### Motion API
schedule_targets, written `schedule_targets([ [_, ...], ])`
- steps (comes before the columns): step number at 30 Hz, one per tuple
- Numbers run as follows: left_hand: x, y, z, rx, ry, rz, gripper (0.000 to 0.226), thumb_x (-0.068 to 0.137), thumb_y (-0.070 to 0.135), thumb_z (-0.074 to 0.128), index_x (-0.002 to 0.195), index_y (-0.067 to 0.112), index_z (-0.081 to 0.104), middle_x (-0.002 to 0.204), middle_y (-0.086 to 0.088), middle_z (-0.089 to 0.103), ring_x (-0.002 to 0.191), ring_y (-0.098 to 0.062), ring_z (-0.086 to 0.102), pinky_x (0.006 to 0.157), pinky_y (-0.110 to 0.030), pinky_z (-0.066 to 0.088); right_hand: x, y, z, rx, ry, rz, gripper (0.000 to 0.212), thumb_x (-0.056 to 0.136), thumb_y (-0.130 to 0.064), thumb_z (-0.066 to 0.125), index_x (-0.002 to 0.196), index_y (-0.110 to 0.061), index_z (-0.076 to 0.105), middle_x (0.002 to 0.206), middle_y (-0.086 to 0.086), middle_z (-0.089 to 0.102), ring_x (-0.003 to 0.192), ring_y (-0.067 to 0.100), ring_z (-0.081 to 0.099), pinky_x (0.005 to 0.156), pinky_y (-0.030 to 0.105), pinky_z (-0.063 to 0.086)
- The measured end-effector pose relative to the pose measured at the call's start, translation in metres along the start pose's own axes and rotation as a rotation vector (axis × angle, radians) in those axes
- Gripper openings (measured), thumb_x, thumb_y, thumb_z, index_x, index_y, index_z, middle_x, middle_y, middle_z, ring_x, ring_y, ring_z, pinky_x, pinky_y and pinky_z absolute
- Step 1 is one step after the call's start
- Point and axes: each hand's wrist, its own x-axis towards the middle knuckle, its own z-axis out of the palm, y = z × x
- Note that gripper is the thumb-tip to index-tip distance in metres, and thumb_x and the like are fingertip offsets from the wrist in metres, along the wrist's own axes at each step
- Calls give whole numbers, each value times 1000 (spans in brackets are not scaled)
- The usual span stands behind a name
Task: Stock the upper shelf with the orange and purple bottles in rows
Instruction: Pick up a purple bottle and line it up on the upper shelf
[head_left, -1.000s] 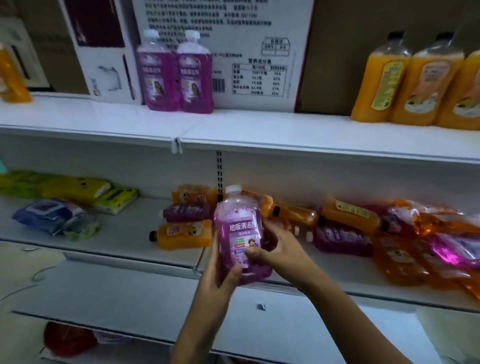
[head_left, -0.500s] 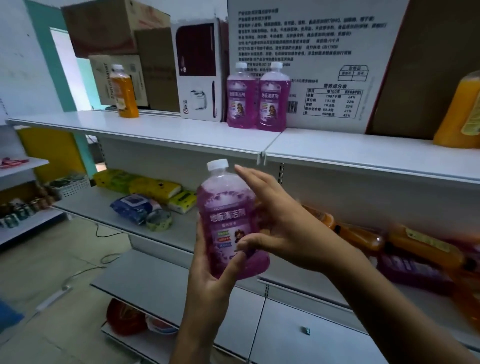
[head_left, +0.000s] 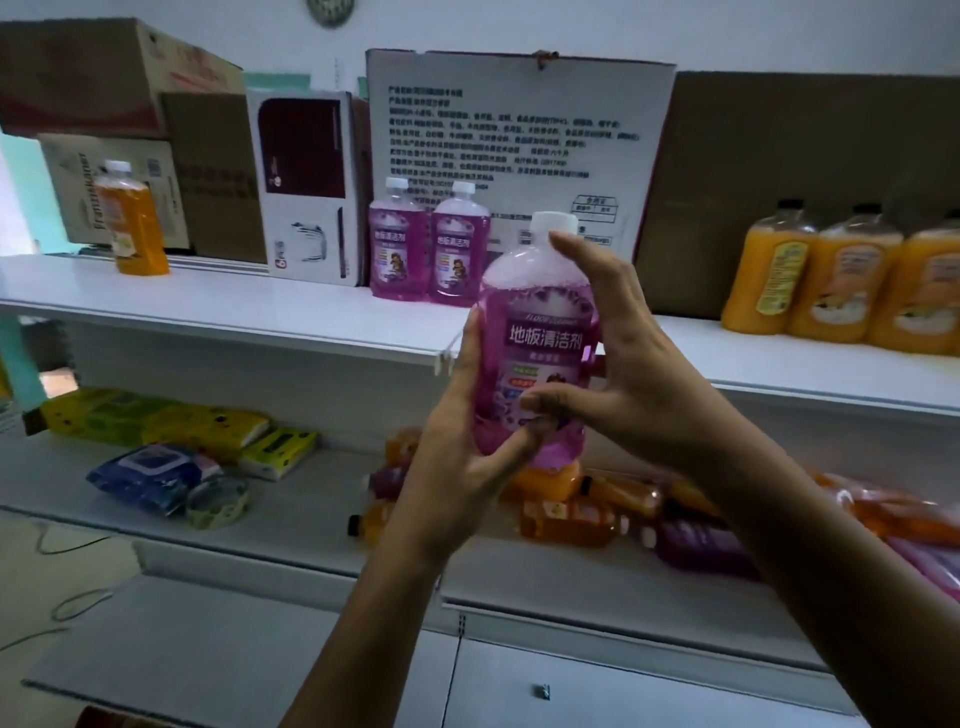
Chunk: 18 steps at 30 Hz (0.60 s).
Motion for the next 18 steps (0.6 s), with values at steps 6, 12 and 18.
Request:
schedule_targets([
  [6,23,5,29,-31,-87,71,94,92,27,66,157,39,-2,144,21,45,126,-6,56,98,-32,53,-9,-1,-35,-25,59,29,99,78,-24,81,152,-36,16,151,-10,20,141,17,35,89,21,56],
  [12,47,7,29,50,-139,142,92,89,43,65,151,49,-3,131,37,48,118,0,60,95,-17,50,-1,12,-49,-127,49,55,98,82,-12,80,151,-42,17,160,-6,9,146,13,18,95,17,53],
  [18,78,-4,15,187,-167,76,98,82,47,65,155,41,0,127,30,53,112,12,59,91,-7,46,24,35,-42,-93,79,82,98,83,-8,79,157,-30,18,156,-3,15,141,19,32,90,32,59],
])
